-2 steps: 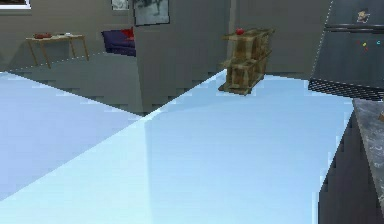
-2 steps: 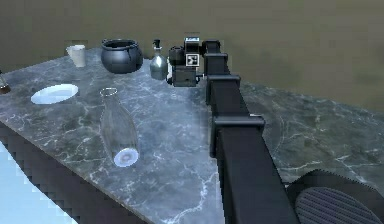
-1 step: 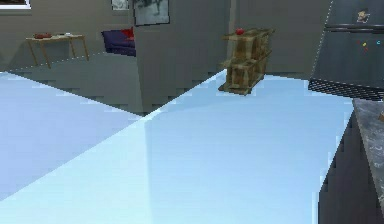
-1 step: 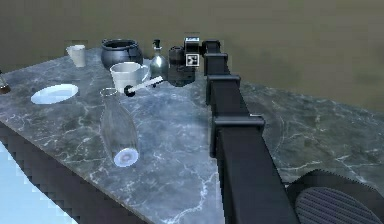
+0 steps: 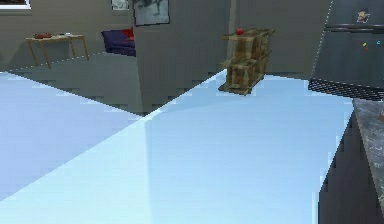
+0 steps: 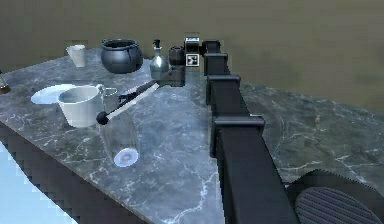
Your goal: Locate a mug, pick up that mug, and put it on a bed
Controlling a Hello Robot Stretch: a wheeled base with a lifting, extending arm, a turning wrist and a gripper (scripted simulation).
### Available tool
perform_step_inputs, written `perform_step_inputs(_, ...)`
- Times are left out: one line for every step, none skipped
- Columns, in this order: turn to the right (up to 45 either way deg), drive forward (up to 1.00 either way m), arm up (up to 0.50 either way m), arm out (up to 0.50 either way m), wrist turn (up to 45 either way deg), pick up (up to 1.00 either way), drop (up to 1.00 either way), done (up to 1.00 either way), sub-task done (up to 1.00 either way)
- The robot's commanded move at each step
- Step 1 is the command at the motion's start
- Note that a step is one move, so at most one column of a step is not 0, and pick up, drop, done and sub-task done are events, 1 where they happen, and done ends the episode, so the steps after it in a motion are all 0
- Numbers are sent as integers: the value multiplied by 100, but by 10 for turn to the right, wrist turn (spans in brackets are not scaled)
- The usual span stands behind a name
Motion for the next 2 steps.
perform_step_inputs(0, 0, 0, 0, -390, 0, 0, 0, 0)
perform_step_inputs(0, 0, 0, -38, 0, 0, 0, 0, 0)
